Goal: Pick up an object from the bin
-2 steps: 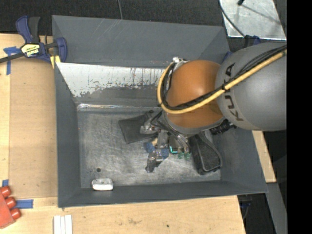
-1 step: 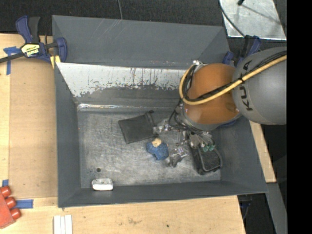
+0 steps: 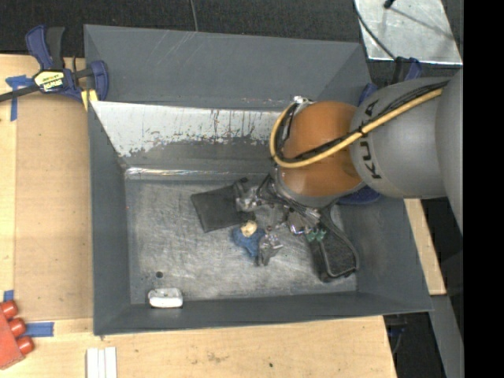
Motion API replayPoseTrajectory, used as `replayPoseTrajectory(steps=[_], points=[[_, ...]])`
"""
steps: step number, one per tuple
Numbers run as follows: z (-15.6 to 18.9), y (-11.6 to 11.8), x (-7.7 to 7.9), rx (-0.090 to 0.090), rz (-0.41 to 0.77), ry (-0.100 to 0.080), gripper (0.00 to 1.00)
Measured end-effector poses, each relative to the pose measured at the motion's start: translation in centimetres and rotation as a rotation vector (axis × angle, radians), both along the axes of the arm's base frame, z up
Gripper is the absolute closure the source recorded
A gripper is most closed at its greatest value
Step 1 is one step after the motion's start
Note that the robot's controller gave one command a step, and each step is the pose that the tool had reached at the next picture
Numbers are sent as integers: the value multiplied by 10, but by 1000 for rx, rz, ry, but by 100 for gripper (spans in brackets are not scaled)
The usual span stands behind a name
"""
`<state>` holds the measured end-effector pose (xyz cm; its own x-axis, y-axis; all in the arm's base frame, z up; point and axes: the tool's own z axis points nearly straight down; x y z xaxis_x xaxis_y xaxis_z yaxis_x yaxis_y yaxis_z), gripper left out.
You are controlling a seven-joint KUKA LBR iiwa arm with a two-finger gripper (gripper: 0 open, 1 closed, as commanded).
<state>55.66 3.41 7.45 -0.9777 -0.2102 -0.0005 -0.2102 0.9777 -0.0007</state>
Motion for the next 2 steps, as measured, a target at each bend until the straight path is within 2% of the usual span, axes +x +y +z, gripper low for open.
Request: replayPoseTrajectory(steps=[1, 2], points=[[4, 1, 6, 4, -3, -24, 100], [205, -22, -7, -1, 168, -13, 100]])
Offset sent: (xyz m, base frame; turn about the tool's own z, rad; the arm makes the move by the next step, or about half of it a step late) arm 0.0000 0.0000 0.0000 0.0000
